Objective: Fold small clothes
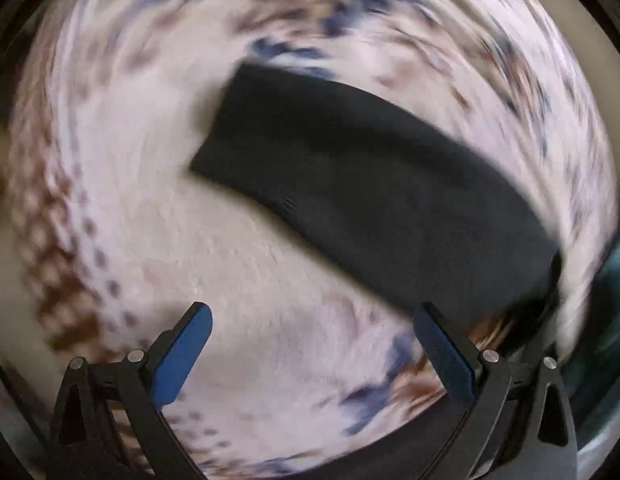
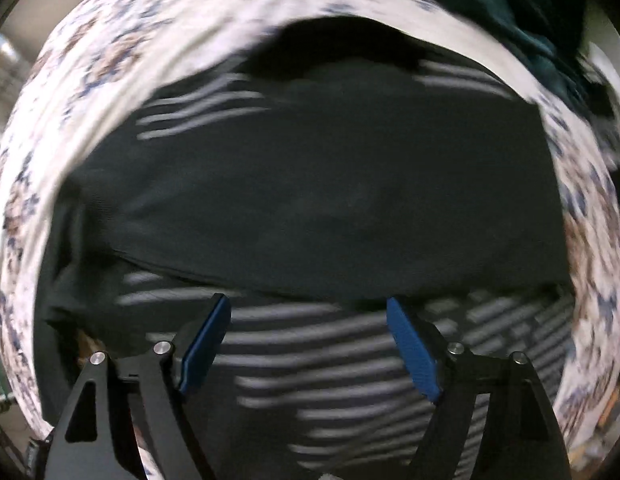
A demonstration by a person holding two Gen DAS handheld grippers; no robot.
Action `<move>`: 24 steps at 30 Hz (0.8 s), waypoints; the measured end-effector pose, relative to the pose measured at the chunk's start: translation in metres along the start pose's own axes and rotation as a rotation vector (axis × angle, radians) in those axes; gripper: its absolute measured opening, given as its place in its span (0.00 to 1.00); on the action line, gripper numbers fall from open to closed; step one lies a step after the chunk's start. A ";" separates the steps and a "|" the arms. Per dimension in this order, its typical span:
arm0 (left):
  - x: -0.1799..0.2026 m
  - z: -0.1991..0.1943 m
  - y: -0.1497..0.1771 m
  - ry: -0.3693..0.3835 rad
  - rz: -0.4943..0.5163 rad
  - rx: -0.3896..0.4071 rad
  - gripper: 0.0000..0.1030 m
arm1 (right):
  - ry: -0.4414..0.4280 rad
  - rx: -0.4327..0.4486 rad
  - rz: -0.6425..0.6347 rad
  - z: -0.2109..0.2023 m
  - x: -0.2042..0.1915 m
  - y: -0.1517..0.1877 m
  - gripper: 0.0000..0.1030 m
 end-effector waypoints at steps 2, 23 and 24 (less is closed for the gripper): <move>-0.005 0.009 -0.015 0.055 -0.107 0.036 0.92 | 0.026 -0.011 0.008 -0.002 0.023 0.014 0.80; 0.264 -0.095 -0.010 0.306 0.629 0.545 0.08 | 0.117 -0.111 0.189 0.006 0.147 0.041 0.88; 0.284 -0.094 0.011 0.346 0.681 0.518 0.08 | 0.114 -0.115 0.206 0.005 0.161 0.042 0.88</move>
Point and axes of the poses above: each gripper's, at about its wrist camera, not at the fingertips, and z roughly the way its jaws point, x to its right, y to its underside, the point moved 3 cm from there along z, roughly the way its jaws point, and after that the axes turned 15 degrees about x, right-handed, at the moved point
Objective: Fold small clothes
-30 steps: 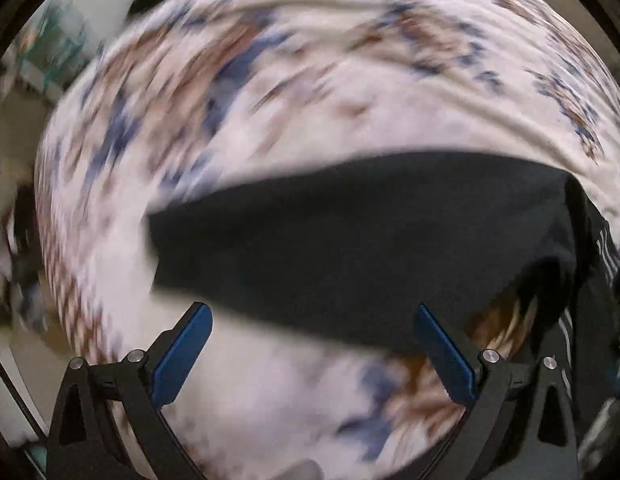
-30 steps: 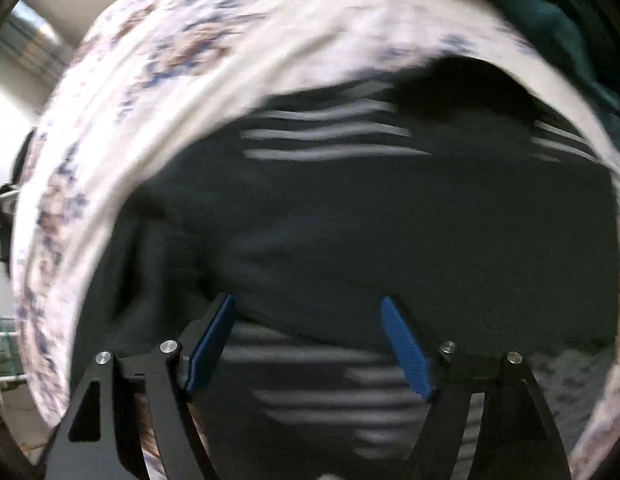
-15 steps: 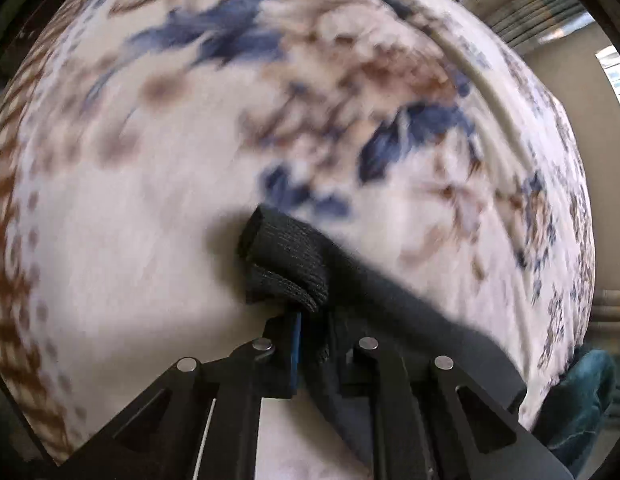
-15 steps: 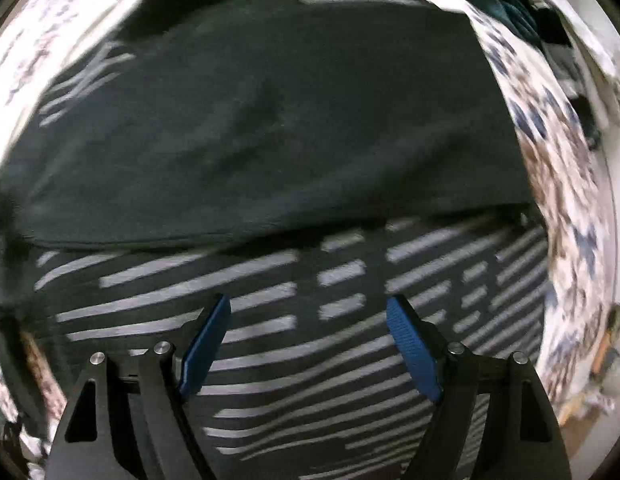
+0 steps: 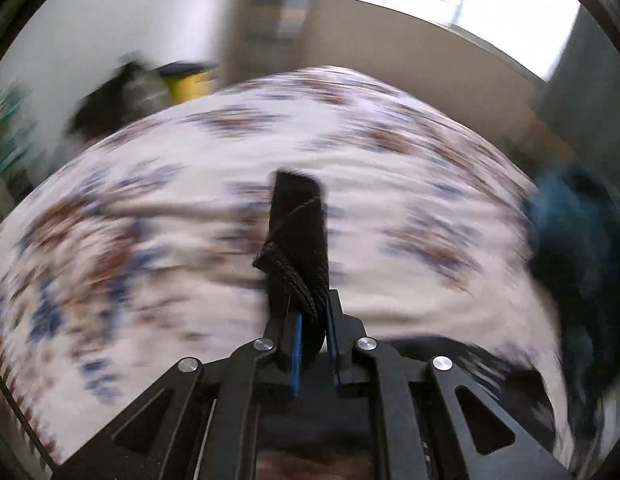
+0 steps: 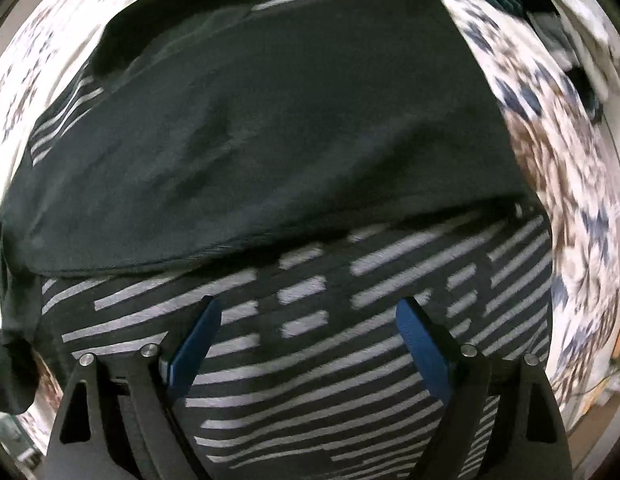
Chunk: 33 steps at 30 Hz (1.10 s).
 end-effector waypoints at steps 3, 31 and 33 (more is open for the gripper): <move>0.102 0.005 0.039 0.166 0.137 -0.081 0.08 | -0.002 -0.022 0.048 0.006 0.040 -0.008 0.88; 0.138 0.011 0.107 -0.087 0.467 -0.220 0.88 | -0.335 0.081 0.248 -0.069 0.344 -0.140 0.88; 0.106 0.018 0.101 -0.167 0.443 -0.223 0.88 | -0.340 0.066 0.247 -0.058 0.336 -0.147 0.88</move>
Point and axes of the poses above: each gripper's, at about its wrist camera, not at the fingertips, and z roughly the way its jaws point, x to its right, y to its underside, the point moved 3 cm from there along z, roughly the way its jaws point, and after that the axes turned 15 degrees about x, right-handed, at the moved point
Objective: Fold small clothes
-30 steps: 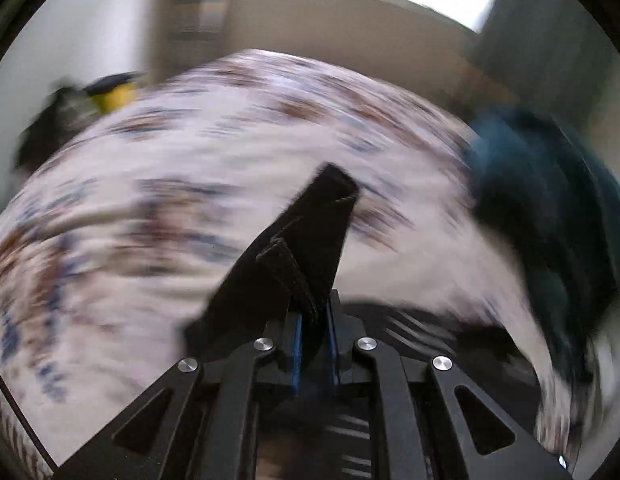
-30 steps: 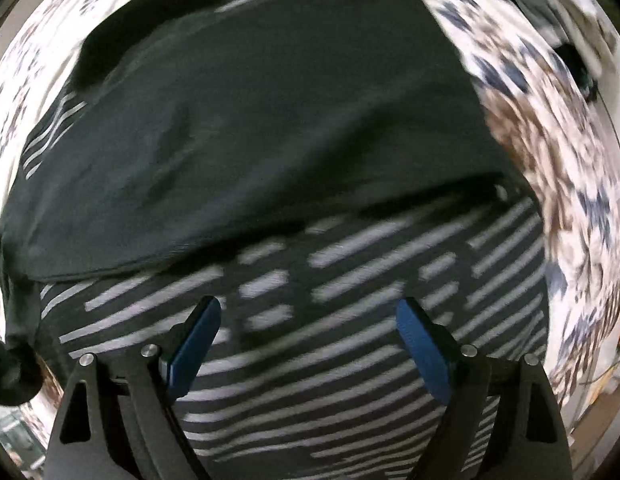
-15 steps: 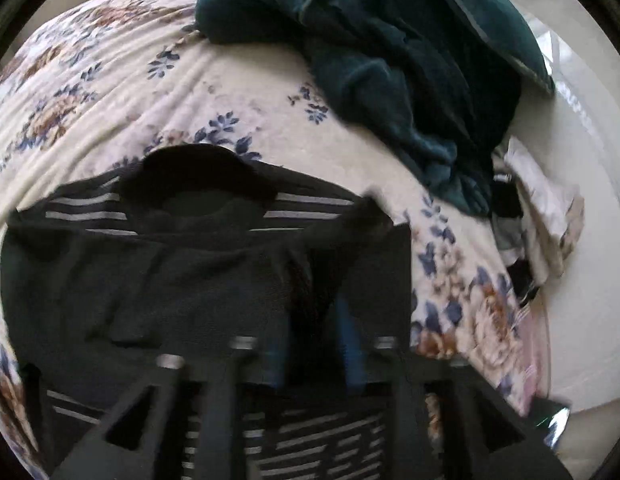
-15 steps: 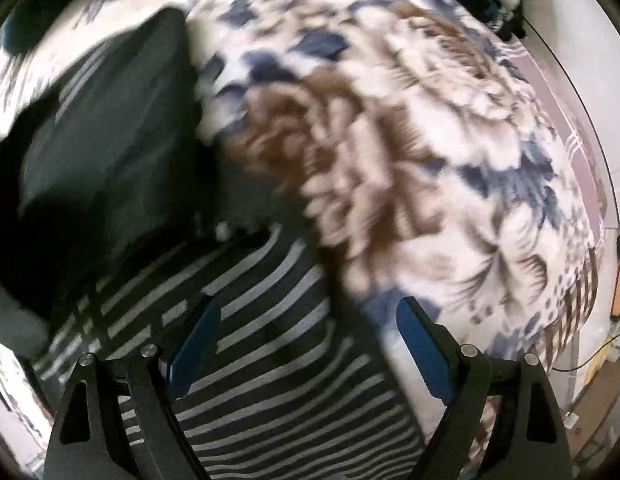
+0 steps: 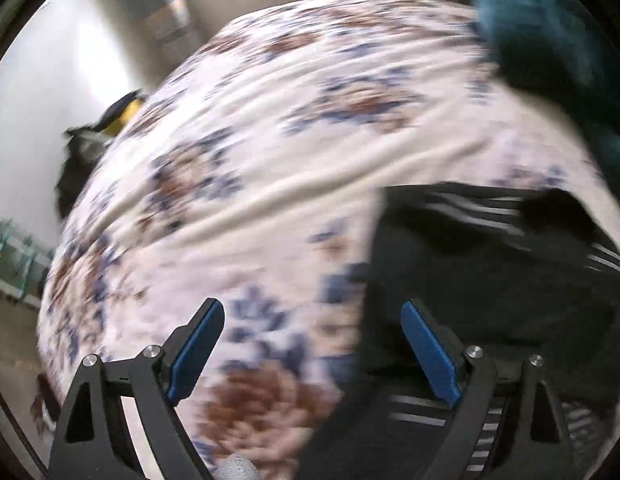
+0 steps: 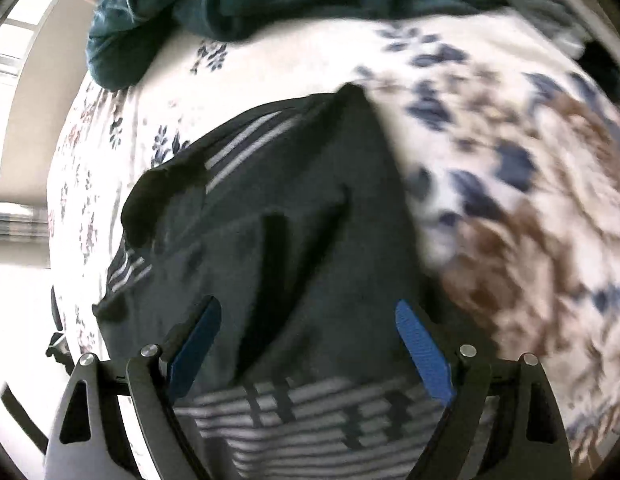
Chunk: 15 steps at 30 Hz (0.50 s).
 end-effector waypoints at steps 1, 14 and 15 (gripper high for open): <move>-0.011 0.004 0.003 -0.023 -0.021 -0.012 0.88 | -0.003 -0.006 0.004 0.008 -0.005 0.008 0.88; 0.008 0.062 0.000 0.041 -0.095 -0.102 0.88 | 0.165 0.113 -0.088 0.018 -0.035 0.020 0.10; 0.018 0.070 -0.004 0.057 -0.079 -0.104 0.88 | 0.169 0.131 -0.085 0.009 -0.029 0.019 0.10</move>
Point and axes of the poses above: each gripper's, at about its wrist camera, not at the fingertips, and z roughly the way its jaws point, x to its right, y to its underside, the point moved 3 cm from there along z, roughly the way its jaws point, and after that the axes turned 15 degrees about x, right-handed, at the moved point
